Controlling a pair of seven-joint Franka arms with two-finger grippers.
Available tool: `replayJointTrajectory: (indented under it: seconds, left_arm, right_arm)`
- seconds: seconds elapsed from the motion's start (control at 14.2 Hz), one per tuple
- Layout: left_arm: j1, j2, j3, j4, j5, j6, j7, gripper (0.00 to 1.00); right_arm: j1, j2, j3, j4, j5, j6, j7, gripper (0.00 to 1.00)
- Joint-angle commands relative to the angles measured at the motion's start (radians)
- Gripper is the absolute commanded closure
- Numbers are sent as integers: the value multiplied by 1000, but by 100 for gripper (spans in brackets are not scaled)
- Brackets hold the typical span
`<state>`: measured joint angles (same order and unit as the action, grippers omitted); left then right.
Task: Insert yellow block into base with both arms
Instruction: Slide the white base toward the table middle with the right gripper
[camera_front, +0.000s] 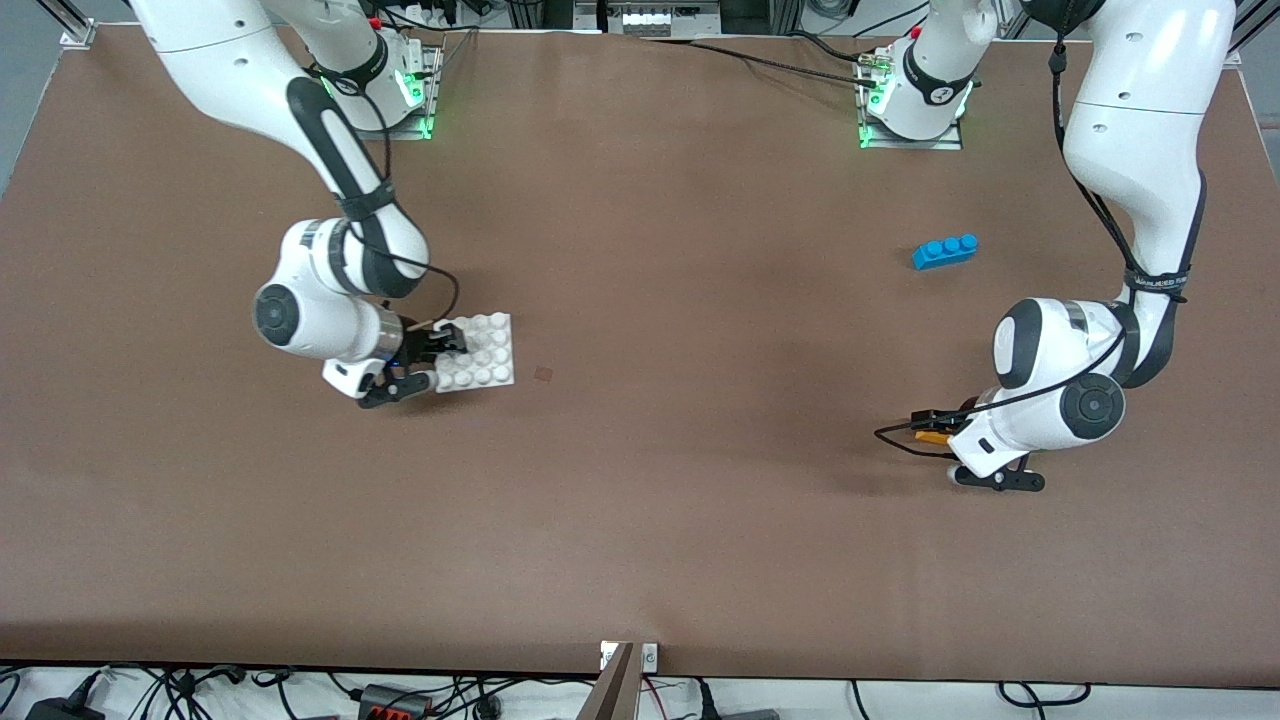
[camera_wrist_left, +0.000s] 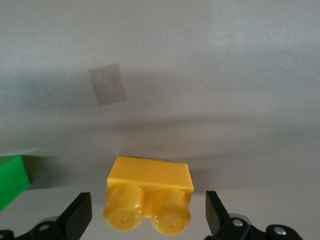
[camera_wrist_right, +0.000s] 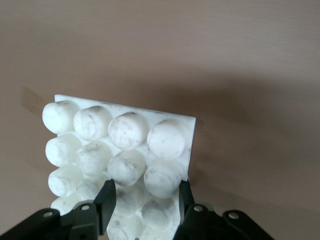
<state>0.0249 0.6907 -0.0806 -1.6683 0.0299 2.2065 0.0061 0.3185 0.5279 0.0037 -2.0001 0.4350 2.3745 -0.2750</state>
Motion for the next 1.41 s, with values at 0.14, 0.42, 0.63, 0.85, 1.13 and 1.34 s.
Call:
replayJointTrajectory:
  seconds: [0.14, 0.42, 0.63, 0.85, 1.13, 1.34]
  left_arm:
    - [-2, -14, -4, -25, -2, 36, 6, 0]
    - [-3, -14, -4, -24, -1, 36, 6, 10]
    - [-3, -14, -4, -22, -1, 36, 12, 23]
    - [-3, -16, -4, -16, -2, 35, 15, 34]
    - [-5, -20, -7, -7, -2, 32, 15, 39]
    - [-7, -26, -10, -7, -2, 25, 15, 39]
  right_arm:
    - [134, 141, -1, 99, 27, 35, 140, 44]
    - [233, 210, -1, 217, 25, 35, 290, 43]
    - [312, 270, -1, 320, 25, 34, 411, 44]
    - [352, 310, -1, 369, 24, 37, 454, 44]
    - [387, 337, 1, 417, 27, 37, 494, 43]
    - [395, 337, 1, 431, 28, 35, 502, 42]
